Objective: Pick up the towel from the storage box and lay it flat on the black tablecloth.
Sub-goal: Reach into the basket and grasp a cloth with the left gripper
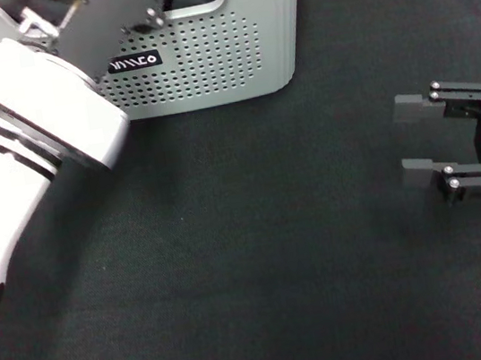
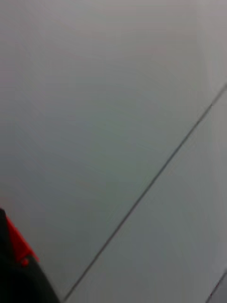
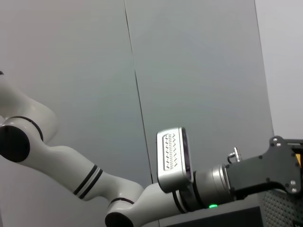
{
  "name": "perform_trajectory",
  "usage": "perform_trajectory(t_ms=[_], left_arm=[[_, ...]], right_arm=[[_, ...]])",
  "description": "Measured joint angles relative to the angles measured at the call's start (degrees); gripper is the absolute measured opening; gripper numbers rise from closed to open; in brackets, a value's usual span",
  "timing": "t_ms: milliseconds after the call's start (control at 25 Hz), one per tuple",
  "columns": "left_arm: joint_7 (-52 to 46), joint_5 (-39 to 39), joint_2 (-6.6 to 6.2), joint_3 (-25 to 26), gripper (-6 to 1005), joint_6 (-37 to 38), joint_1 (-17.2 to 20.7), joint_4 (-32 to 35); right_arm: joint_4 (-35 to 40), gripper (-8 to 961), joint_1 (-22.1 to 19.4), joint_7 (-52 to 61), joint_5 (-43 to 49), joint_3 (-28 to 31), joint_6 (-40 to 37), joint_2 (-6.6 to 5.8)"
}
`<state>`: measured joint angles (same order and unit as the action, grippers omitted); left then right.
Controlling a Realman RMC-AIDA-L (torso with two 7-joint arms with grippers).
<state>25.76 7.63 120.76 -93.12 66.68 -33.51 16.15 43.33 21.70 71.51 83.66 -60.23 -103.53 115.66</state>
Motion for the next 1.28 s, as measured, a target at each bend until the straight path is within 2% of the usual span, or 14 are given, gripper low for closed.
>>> perform_trajectory(t_ms=[160,520,800,1040,1280], left_arm=[[4.0,-0.4,0.00,-2.0,113,0.3,0.7,0.1],[5.7,-2.3,-0.01,-2.0,317,1.9,1.2,0.5],[10.9,-3.6,-0.01,-2.1,447,-0.6,0.1,0.5],[15.9,-4.2,-0.01,-2.0,435,-3.9,-0.9,0.3],[17.3,-4.3,-0.01,-1.8,429,-3.4,-0.4,0.5]], right_arm=[[-0.5,630,-0.1,-0.4,0.0,0.1,-0.2,-0.05],[-1.0,626,-0.1,-0.8,0.0,0.1,-0.4,-0.09],[-1.1,623,-0.1,-0.8,0.0,0.1,-0.4,-0.04],[-1.1,621,-0.5,-0.8,0.0,0.1,-1.0,0.07],[-1.1,619,-0.8,-0.8,0.0,0.1,-1.5,0.09]])
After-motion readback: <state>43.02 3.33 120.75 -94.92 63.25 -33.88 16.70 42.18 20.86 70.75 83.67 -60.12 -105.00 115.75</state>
